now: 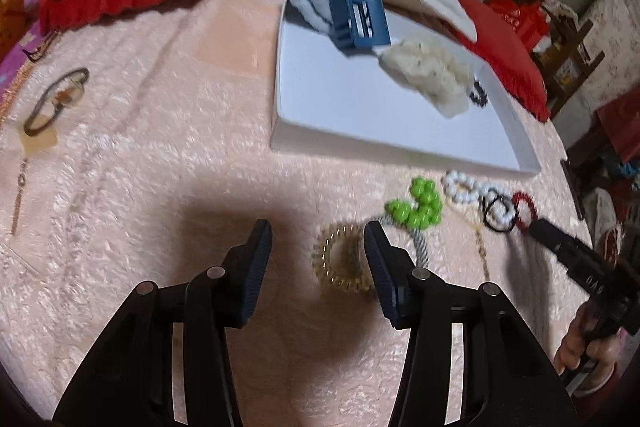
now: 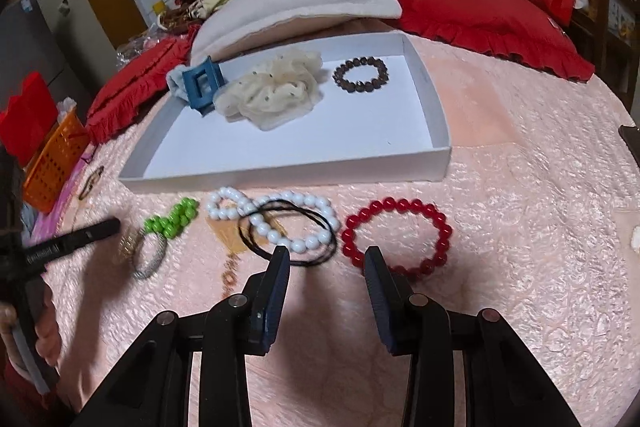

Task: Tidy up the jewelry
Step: 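Grasp the gold coil hair tie with left tool while right tool grasps the green bead bracelet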

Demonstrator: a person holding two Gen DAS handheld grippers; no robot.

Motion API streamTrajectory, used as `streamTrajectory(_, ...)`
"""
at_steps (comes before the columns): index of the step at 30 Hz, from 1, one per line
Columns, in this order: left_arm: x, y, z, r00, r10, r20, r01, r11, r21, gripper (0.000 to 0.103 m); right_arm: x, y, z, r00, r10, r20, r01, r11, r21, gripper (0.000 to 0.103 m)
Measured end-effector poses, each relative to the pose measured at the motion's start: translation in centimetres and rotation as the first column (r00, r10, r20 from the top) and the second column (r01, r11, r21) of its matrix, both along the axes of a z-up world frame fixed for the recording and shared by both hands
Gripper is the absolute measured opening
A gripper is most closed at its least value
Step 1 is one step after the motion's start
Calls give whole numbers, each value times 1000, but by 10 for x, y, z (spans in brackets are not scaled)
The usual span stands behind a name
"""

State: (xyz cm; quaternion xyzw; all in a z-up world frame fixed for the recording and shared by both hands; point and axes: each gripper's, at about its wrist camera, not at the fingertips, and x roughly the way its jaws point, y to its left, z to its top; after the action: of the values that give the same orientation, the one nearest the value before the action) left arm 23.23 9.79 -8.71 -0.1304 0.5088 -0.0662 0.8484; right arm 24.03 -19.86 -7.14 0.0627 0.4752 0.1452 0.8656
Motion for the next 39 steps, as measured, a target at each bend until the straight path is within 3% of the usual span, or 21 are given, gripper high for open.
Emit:
streamTrajectory(3,-3,-4,-3,1000,-13,8,13,999,33,47,1,6,0,1000,1,0,-1,1000,27,37)
streamTrajectory(4,-4,-5,-3,1000,-15,12,15,999,43,40,2,9,-1,1000,9,-6,-9,999,35,37)
streamTrajectory(5,-4,-7,-3,1000,-23,14,22,998,50,14,2,12,-2,1000,15,-9,-15,999,34,37)
streamTrajectory(6,-3,-8,-6,999,-34,1,34,998,48,8,3,15,-3,1000,21,-12,-21,999,31,37)
streamTrajectory(10,-5,-8,-2,1000,-10,14,8,991,130,8,3,29,-3,997,71,-19,-70,997,38,37)
streamTrajectory(19,-3,25,1,997,71,2,-71,990,123,8,10,97,-6,974,222,-43,-217,971,97,37)
streamTrajectory(30,-1,29,-5,997,70,-12,-68,991,113,10,35,131,-23,978,195,-79,-189,979,79,37)
streamTrajectory(34,0,23,-5,999,49,-4,-48,990,130,9,35,147,-22,979,195,-59,-197,980,-22,37)
streamTrajectory(36,-1,21,-4,999,40,-4,-39,992,121,8,34,154,-23,980,192,-43,-195,977,-83,22)
streamTrajectory(37,-2,21,-2,999,40,0,-40,993,115,8,35,155,-23,980,195,-37,-198,976,-92,21)
streamTrajectory(39,-4,22,2,999,38,14,-39,995,91,8,37,152,-23,979,196,-49,-199,978,-63,9)
